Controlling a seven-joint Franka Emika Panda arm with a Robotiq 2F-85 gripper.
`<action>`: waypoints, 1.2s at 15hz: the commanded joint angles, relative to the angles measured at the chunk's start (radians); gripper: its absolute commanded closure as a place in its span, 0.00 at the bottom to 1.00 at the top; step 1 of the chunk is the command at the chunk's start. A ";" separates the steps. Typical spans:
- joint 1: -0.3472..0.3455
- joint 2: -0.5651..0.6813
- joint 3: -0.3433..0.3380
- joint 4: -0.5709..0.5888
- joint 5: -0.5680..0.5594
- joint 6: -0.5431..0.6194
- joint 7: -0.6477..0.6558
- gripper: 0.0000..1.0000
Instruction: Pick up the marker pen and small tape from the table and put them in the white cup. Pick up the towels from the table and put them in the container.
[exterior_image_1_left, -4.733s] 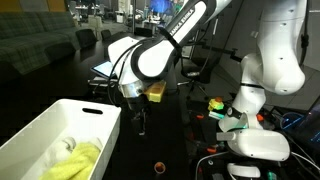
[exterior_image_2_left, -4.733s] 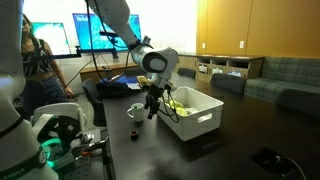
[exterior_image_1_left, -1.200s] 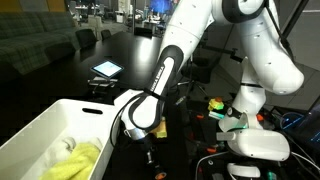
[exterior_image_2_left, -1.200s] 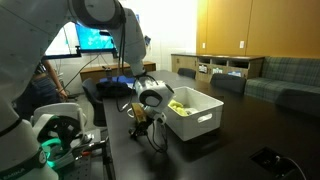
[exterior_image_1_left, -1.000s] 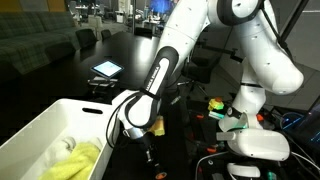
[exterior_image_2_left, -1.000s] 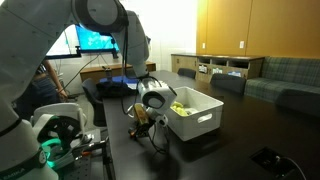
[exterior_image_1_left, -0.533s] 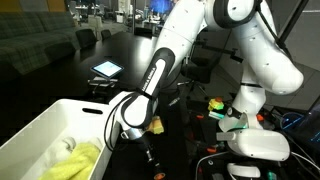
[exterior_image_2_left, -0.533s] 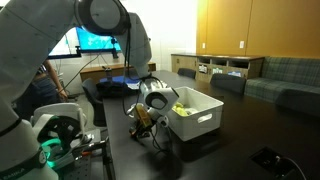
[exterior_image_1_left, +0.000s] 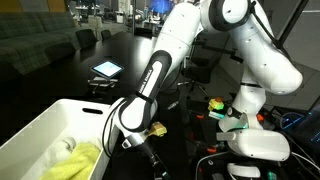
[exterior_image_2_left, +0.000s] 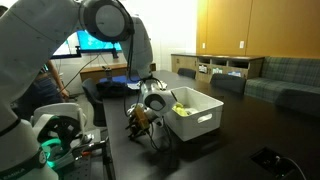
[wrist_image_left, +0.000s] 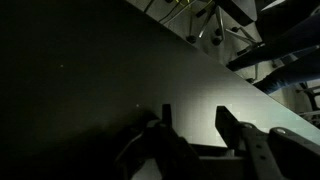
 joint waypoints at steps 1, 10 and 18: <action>-0.029 0.028 0.019 0.031 0.065 0.053 -0.048 0.16; -0.039 0.027 0.030 0.026 0.185 0.174 -0.052 0.00; -0.017 0.021 0.007 0.023 0.165 0.178 -0.017 0.00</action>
